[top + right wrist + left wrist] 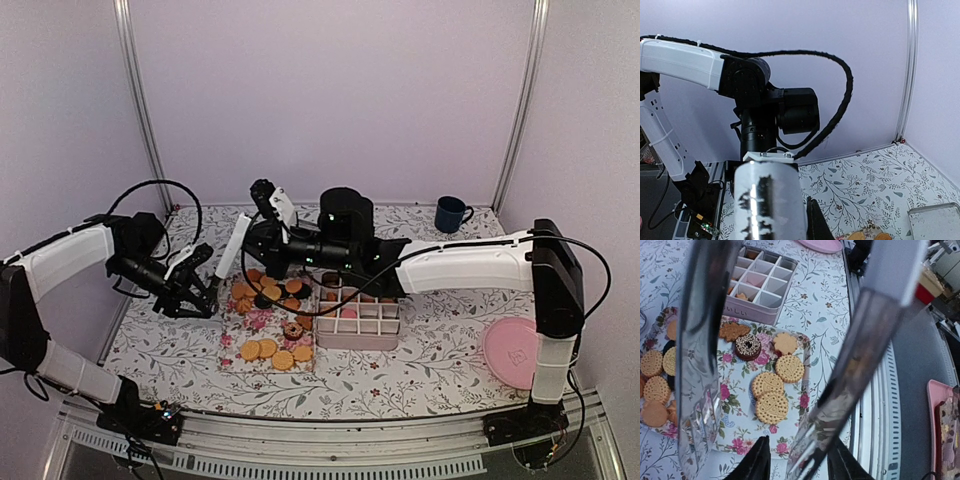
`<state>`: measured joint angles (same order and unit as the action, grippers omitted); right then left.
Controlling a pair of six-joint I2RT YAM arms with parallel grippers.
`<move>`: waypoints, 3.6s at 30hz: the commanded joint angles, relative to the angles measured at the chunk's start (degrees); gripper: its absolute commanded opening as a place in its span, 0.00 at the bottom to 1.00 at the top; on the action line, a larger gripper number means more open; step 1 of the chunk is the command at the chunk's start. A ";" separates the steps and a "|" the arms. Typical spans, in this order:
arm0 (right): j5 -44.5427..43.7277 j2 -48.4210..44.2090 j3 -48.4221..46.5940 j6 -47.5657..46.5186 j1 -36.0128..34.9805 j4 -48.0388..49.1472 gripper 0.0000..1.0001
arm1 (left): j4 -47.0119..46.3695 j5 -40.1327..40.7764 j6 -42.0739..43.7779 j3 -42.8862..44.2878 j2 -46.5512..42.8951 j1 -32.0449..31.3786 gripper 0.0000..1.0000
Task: Pack the cookies
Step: Pass from the right arm to the left, then pass from the left arm to the right
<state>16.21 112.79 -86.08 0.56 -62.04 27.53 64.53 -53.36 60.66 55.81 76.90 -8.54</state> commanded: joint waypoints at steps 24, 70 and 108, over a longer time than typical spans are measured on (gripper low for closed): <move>-20.77 4.02 -2.86 -11.08 1.84 -4.52 0.00 | 10.69 -5.68 1.91 7.32 -3.90 -7.22 0.00; 19.85 -3.55 2.81 12.55 7.77 8.12 0.94 | -2.03 0.81 -7.50 4.67 -4.13 -11.42 0.00; 20.58 1.66 -2.07 13.20 6.12 1.63 0.35 | -10.91 10.82 -14.34 2.09 -4.94 -11.44 0.09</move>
<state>42.04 115.26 -89.58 14.68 -54.52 29.98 58.74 -44.05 47.92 58.30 72.86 -19.20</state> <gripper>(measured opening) 0.377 0.044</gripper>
